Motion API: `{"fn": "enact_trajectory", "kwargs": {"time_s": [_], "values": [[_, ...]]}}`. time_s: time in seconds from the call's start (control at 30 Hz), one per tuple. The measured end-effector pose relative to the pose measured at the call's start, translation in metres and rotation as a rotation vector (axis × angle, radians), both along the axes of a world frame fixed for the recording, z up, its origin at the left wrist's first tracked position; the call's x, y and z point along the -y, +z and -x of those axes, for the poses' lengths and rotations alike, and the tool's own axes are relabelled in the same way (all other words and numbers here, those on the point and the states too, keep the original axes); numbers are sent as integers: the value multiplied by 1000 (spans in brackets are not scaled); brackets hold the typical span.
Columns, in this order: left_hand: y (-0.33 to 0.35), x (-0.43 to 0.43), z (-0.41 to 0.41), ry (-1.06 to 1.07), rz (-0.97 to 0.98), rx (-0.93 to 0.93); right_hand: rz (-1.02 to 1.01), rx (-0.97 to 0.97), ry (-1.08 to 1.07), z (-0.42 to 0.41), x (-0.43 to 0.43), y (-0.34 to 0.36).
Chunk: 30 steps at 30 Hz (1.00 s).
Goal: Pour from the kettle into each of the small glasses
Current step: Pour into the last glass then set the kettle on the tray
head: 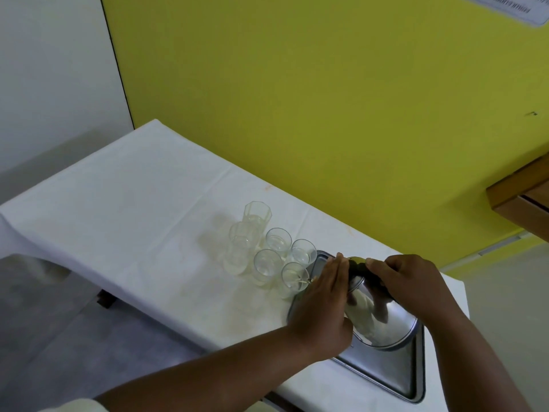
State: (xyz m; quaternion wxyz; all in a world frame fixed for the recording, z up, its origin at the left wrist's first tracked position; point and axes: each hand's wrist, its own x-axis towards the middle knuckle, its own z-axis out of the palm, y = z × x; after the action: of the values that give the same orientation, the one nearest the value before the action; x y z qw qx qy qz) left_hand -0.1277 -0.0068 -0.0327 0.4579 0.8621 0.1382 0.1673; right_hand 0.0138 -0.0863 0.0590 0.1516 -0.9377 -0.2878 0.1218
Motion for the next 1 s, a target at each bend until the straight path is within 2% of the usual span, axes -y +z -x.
{"fn": "enact_trajectory", "kwargs": {"time_s": [1.0], "values": [[4,0,4,-30,39,-3,172,136,69,7,-8,17]]}}
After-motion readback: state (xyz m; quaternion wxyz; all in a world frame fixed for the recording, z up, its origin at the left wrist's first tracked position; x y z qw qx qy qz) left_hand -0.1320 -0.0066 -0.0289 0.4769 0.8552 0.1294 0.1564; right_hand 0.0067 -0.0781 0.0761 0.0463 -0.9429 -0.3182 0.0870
